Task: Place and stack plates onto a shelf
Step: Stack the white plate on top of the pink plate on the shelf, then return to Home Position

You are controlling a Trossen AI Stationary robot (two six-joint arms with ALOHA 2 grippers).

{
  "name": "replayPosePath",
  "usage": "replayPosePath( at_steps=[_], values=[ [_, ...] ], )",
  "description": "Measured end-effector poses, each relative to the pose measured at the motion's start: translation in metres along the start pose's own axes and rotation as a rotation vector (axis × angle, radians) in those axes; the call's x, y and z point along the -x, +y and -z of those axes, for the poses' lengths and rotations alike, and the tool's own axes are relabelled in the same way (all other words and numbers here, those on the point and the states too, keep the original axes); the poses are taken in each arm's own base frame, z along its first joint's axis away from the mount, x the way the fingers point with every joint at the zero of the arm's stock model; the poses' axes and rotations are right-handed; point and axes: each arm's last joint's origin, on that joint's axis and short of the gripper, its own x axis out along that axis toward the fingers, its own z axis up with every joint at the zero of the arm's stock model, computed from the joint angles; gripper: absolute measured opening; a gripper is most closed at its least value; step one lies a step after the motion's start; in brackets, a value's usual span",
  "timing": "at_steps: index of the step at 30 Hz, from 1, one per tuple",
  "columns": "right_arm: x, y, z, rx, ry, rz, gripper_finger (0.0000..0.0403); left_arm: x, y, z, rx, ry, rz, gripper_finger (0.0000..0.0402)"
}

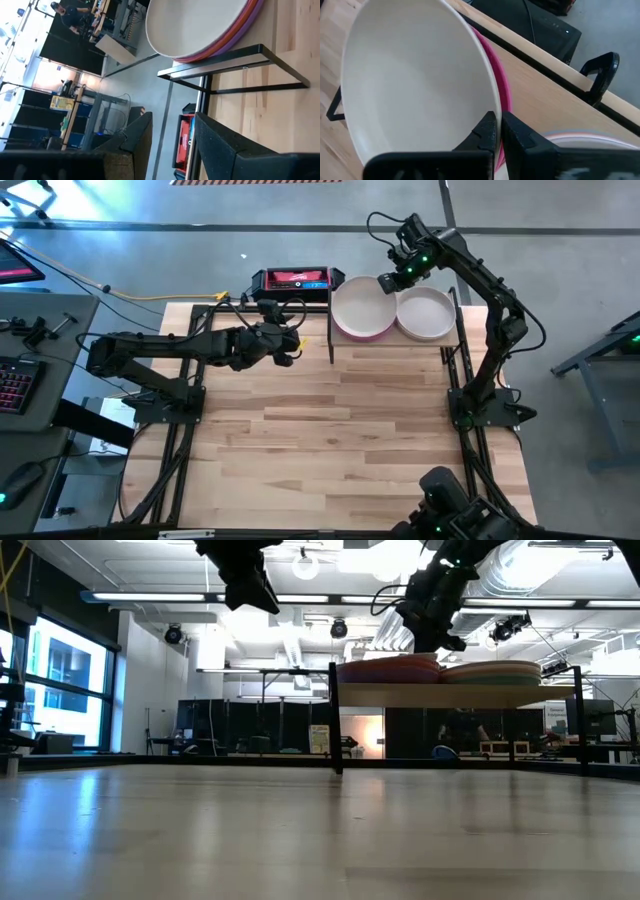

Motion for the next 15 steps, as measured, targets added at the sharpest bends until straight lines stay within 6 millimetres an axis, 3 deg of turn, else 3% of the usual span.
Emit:
replayPosePath(
  at_steps=[15],
  values=[
    [-0.0001, -0.0001, 0.0029, -0.051, 0.031, -0.002, 0.0095, -0.0042, 0.0042, 0.0036, 0.027, 0.034, -0.031, 0.0138]
  ],
)
